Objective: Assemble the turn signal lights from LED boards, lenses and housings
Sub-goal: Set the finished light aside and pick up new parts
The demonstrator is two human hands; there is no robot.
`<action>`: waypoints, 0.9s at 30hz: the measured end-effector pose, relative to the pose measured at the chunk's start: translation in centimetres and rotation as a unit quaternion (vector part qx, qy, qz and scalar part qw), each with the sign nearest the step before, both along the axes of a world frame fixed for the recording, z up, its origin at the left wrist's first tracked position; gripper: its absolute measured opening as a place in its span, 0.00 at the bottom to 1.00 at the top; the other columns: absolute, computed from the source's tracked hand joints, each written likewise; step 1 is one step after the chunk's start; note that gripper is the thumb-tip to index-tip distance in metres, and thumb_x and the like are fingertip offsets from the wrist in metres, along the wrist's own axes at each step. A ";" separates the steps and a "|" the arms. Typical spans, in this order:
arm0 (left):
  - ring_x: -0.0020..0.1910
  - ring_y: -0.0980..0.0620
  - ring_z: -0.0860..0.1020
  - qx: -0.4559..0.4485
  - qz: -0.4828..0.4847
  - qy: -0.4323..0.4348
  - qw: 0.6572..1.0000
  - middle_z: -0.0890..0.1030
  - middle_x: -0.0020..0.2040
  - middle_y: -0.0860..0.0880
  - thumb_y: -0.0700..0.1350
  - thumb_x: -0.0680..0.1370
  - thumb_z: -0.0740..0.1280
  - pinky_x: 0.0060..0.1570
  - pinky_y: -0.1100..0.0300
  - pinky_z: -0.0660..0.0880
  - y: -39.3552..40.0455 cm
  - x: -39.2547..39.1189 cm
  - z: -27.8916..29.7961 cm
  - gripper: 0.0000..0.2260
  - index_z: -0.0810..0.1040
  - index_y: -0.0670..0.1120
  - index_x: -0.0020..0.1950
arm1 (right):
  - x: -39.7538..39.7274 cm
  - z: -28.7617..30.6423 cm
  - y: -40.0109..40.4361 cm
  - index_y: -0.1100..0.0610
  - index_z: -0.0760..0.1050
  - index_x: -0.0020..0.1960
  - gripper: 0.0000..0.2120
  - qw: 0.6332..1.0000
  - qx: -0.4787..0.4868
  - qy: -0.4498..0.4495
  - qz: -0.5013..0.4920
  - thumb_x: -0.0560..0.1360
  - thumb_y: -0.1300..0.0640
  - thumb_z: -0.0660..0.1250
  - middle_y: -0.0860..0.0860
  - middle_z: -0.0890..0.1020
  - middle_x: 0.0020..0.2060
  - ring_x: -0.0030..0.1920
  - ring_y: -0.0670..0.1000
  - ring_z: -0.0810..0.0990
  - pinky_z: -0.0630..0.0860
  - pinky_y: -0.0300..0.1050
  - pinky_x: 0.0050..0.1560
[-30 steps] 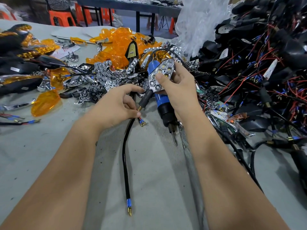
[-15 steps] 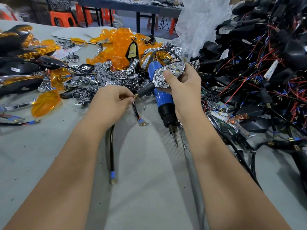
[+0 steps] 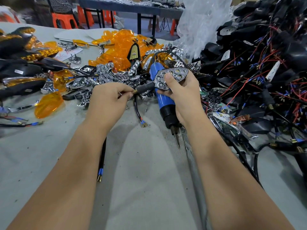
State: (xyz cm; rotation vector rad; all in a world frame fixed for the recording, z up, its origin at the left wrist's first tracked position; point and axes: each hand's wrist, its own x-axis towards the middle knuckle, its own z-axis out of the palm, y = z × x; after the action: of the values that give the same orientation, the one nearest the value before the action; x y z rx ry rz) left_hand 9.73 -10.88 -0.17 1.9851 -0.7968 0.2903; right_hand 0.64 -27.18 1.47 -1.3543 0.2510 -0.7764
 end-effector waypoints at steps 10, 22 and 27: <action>0.26 0.62 0.75 0.051 -0.076 0.138 0.986 0.82 0.30 0.54 0.36 0.75 0.70 0.29 0.70 0.73 0.1 -0.5 0.5 0.11 0.83 0.51 0.40 | -0.2 0.3 -0.5 0.62 0.73 0.61 0.14 1.000 -0.012 -0.007 -0.027 0.77 0.66 0.69 0.51 0.83 0.46 0.41 0.49 0.84 0.80 0.42 0.35; 0.30 0.54 0.80 0.088 -0.080 0.117 0.986 0.83 0.31 0.48 0.35 0.74 0.70 0.41 0.52 0.82 0.5 -0.7 0.7 0.11 0.83 0.50 0.37 | -0.1 0.0 -0.7 0.57 0.75 0.58 0.10 0.999 -0.023 -0.006 -0.023 0.77 0.64 0.69 0.48 0.84 0.45 0.42 0.49 0.83 0.79 0.41 0.35; 0.28 0.60 0.80 0.045 -0.076 0.123 0.989 0.83 0.30 0.53 0.38 0.77 0.71 0.38 0.57 0.81 0.5 -0.4 0.6 0.11 0.82 0.52 0.38 | -0.1 -0.2 -0.7 0.54 0.75 0.52 0.07 0.999 -0.028 -0.007 -0.016 0.78 0.64 0.69 0.44 0.84 0.40 0.41 0.48 0.82 0.80 0.42 0.37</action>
State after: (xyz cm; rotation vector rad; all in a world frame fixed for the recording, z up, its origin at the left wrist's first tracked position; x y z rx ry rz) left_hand 9.28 -10.43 0.45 1.9837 -0.8068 -0.0800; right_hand 0.57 -27.84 1.29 -1.4005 0.2411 -0.8246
